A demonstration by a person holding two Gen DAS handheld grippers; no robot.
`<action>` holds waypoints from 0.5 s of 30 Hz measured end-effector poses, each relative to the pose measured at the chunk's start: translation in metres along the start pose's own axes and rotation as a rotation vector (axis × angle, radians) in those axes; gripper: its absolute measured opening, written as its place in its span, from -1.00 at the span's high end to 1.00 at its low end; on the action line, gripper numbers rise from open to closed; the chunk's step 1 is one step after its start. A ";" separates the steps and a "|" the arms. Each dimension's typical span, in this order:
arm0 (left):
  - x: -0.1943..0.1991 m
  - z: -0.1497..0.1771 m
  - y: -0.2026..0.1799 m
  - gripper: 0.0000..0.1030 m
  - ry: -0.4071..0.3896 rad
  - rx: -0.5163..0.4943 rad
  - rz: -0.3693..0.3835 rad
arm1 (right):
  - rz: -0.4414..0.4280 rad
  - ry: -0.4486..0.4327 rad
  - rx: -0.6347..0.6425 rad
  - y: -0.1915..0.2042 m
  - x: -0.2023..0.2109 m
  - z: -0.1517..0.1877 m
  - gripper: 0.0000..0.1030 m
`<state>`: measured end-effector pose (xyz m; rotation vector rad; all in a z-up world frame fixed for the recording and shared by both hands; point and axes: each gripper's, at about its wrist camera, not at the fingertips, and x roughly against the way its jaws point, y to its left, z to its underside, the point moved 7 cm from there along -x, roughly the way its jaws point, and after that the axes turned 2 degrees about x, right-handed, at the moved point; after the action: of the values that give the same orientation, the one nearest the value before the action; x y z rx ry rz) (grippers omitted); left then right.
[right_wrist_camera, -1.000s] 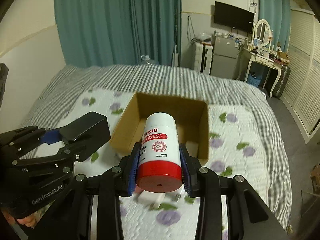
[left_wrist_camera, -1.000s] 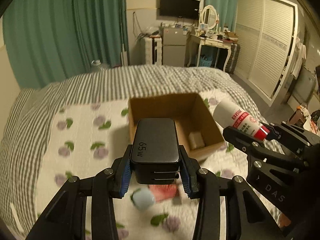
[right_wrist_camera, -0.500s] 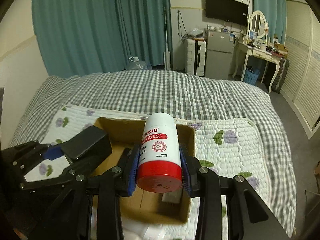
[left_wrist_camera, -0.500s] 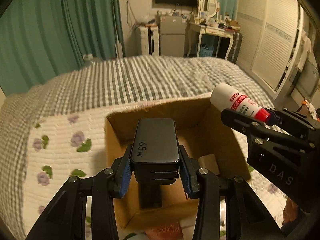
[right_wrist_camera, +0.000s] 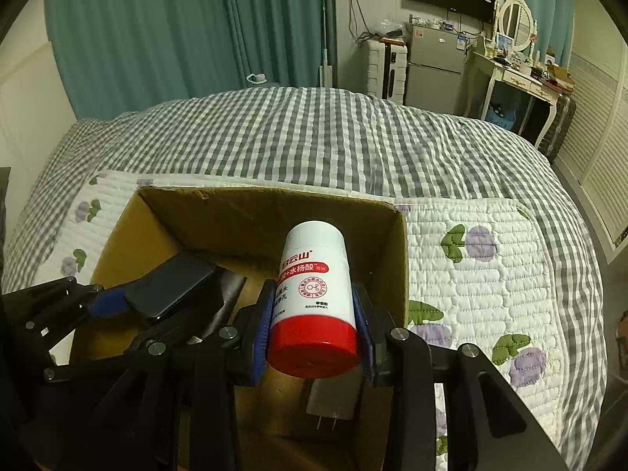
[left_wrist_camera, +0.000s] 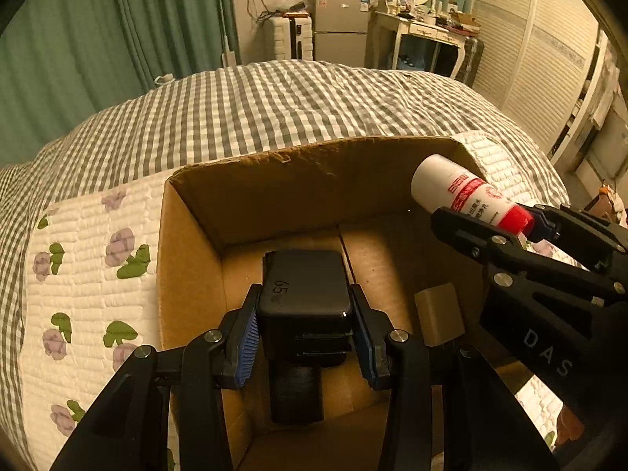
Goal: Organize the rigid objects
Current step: 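Place the power bank and red-capped bottle into the box, opening both tools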
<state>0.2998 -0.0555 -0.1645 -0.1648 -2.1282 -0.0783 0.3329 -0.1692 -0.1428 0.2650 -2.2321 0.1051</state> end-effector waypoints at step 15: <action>0.128 -0.009 0.007 -0.25 -0.139 0.026 -0.045 | 0.096 -0.134 -0.018 -0.015 0.134 -0.016 -0.77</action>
<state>0.2410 -0.0390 -0.0514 -0.1091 -2.2712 -0.0672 0.2674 -0.2020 -0.0285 0.1593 -2.3776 0.1224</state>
